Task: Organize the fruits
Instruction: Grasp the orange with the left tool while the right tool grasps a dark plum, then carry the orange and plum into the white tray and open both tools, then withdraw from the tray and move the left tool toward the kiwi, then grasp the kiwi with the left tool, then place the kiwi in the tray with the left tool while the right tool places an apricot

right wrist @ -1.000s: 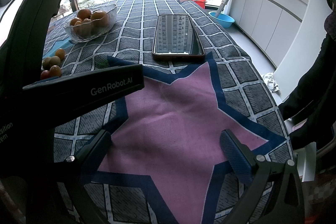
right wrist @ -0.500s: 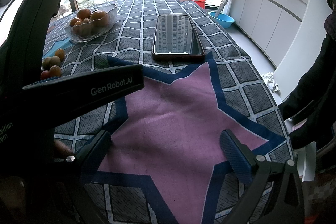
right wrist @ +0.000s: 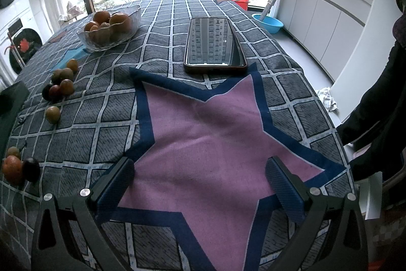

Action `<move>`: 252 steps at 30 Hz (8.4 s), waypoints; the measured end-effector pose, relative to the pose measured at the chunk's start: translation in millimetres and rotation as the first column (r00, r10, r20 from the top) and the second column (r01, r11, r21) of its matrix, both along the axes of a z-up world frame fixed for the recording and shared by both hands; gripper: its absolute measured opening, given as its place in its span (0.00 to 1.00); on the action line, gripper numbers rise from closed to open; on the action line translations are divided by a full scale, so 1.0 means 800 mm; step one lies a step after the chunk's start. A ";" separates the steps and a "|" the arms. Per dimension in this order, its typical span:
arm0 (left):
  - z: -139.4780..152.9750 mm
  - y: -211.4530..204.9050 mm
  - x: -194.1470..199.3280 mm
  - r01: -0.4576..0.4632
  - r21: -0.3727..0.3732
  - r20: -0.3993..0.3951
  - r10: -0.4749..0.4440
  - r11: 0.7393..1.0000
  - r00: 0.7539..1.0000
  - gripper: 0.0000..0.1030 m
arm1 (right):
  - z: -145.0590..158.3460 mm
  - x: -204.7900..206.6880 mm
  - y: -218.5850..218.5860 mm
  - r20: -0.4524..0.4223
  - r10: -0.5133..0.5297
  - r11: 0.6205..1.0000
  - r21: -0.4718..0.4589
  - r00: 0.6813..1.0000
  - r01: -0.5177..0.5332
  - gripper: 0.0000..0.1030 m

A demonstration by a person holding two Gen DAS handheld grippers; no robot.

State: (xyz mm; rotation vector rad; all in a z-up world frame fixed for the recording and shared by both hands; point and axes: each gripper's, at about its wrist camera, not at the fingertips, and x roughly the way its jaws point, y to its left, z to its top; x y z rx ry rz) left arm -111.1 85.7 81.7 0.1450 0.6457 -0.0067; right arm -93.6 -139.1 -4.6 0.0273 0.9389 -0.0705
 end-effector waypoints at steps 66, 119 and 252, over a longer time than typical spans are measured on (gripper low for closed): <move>-0.069 0.120 -0.029 -0.217 -0.290 -0.282 0.133 0.932 0.950 0.39 | 0.051 -0.057 0.107 0.004 0.377 0.910 0.186 0.926 -0.371 0.31; -0.051 0.292 -0.053 -0.355 -0.073 -0.204 0.334 0.932 0.920 0.90 | 0.082 -0.003 0.319 0.016 0.506 0.833 0.248 0.862 -0.494 0.91; -0.087 0.124 -0.020 -0.210 -0.190 -0.273 0.154 0.959 0.950 0.28 | 0.016 0.035 0.129 -0.039 0.354 0.899 0.291 0.934 -0.329 0.21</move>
